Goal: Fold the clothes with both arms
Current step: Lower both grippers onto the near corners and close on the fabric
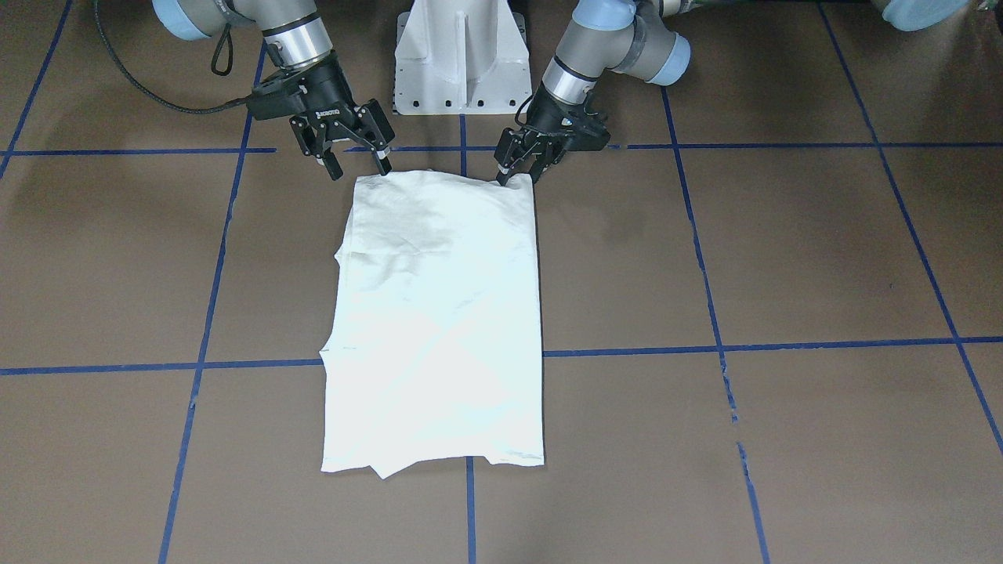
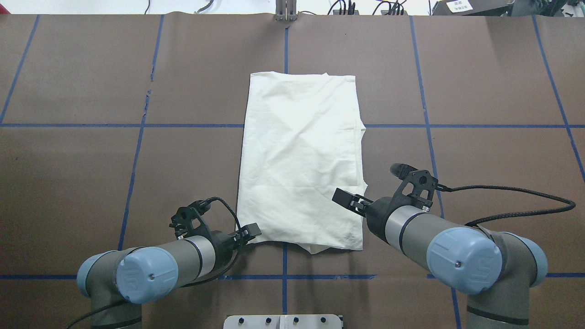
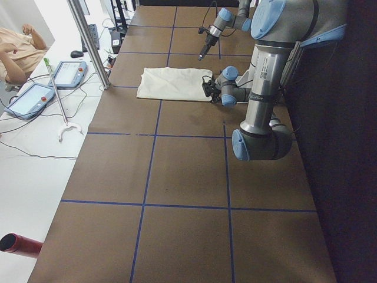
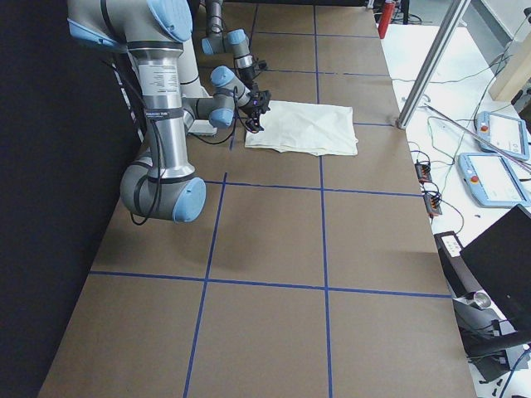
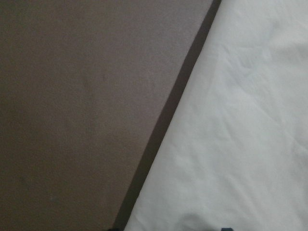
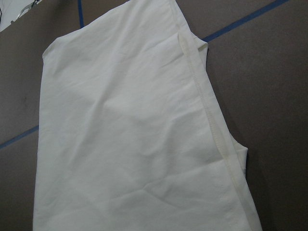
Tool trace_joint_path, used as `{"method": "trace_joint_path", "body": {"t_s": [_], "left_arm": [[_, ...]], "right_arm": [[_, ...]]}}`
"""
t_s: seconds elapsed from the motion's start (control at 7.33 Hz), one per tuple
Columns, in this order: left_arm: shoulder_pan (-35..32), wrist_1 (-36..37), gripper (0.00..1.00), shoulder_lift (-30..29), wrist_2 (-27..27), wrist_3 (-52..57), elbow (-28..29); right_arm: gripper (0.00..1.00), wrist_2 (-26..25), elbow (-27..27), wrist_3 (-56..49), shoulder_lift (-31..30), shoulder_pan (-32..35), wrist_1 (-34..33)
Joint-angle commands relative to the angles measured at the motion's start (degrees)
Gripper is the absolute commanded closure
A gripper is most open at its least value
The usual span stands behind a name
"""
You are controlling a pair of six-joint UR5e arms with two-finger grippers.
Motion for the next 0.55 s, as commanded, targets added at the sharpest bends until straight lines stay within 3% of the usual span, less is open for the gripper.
{"method": "trace_joint_path", "body": {"t_s": [0.0,0.41], "left_arm": [[0.0,0.1,0.34,-0.2,0.2,-0.2,0.0],[0.0,0.1,0.35,-0.2,1.0,-0.1,0.1]], "right_arm": [[0.0,0.0,-0.1,0.1,0.0,0.0,0.0],[0.0,0.0,-0.4,0.1,0.0,0.0,0.0]]}}
